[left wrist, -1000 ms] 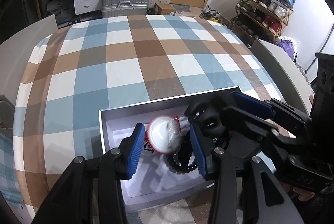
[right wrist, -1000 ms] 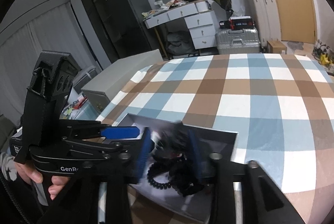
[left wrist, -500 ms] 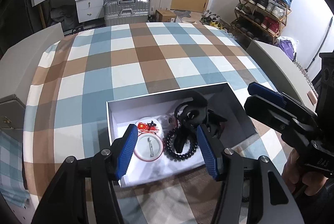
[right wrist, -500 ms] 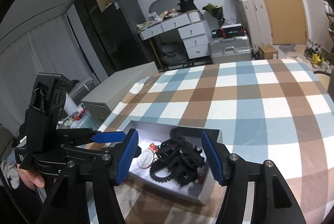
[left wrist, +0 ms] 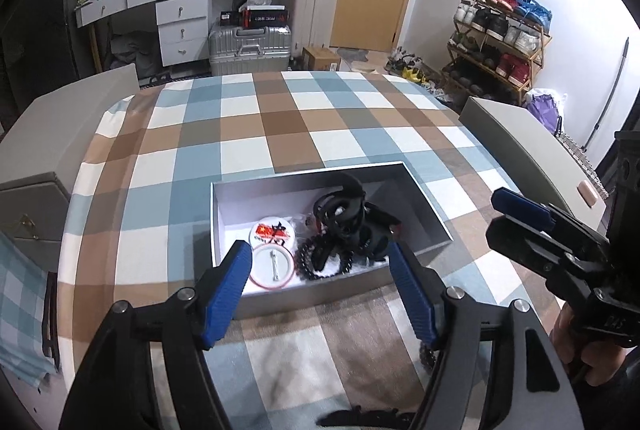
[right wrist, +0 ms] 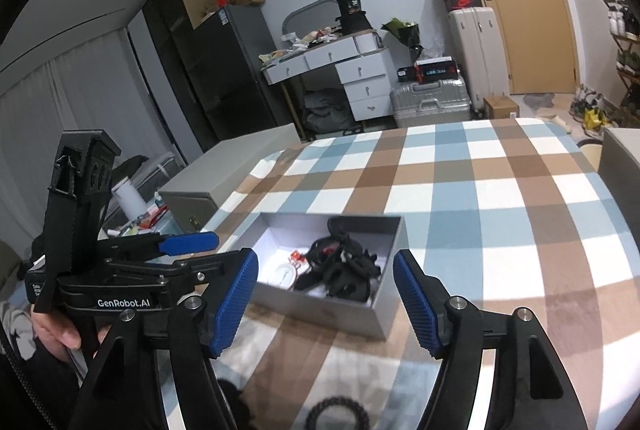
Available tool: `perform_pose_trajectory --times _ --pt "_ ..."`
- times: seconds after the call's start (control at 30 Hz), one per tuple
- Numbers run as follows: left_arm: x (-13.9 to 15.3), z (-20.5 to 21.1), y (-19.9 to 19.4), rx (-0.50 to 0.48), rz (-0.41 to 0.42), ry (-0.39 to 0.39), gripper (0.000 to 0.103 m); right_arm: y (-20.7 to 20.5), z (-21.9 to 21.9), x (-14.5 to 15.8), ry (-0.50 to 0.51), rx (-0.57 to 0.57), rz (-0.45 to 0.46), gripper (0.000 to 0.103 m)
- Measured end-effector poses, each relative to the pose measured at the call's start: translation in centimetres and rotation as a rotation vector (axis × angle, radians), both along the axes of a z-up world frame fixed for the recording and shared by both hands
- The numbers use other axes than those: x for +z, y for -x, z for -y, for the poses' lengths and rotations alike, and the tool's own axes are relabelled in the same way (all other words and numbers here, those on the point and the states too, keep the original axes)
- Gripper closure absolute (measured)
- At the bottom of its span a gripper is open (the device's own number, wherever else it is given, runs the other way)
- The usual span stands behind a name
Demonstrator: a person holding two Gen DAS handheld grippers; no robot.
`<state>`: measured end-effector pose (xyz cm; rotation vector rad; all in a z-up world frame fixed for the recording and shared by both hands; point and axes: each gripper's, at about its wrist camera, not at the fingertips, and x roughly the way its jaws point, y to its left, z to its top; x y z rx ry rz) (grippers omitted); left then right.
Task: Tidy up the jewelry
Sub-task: 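Withdraw both tools from the grey box, then grasp black coil hair tie with right tool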
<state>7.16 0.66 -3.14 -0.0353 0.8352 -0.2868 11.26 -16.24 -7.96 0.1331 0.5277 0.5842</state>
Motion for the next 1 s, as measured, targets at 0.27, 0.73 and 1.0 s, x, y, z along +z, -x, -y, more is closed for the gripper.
perform_pose_trajectory --times 0.27,0.73,1.0 --pt "-0.3 0.1 2.6 0.043 0.023 -0.016 0.034 2.7 0.9 -1.5 0.048 -0.023 -0.015 0.029" --pt "-2.3 0.0 5.8 0.107 0.007 -0.017 0.020 5.1 1.4 -5.2 0.106 -0.034 -0.100 0.027" --pt "-5.0 -0.6 7.4 0.145 -0.052 -0.022 0.019 5.1 1.2 -7.8 0.174 -0.037 -0.145 0.027"
